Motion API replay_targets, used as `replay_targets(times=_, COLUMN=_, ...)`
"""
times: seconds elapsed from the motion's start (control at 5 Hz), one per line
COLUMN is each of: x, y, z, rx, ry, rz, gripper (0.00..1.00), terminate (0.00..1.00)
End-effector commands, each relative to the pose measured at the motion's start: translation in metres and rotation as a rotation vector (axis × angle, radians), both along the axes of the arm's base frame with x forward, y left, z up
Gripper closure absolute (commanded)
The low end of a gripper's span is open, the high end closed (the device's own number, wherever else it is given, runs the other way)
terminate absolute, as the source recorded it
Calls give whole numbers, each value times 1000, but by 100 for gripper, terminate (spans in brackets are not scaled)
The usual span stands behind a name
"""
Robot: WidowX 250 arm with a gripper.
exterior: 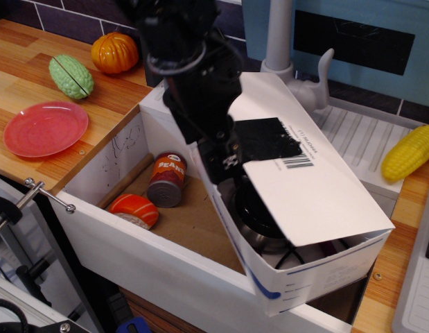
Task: Open white1fbox flap
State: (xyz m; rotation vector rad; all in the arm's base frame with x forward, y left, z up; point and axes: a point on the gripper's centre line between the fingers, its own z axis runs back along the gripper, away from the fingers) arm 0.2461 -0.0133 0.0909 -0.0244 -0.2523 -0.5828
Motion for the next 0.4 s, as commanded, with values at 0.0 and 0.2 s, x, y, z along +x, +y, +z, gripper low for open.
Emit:
replay_targets(times=0.0, x=14, y=-16, z=44, rx=80, ry=-44, rz=13, gripper=0, terminate=0)
replay_targets(times=0.2, x=28, y=-26, z=55, rx=104, ry=-57, rz=12, gripper=0, terminate=0)
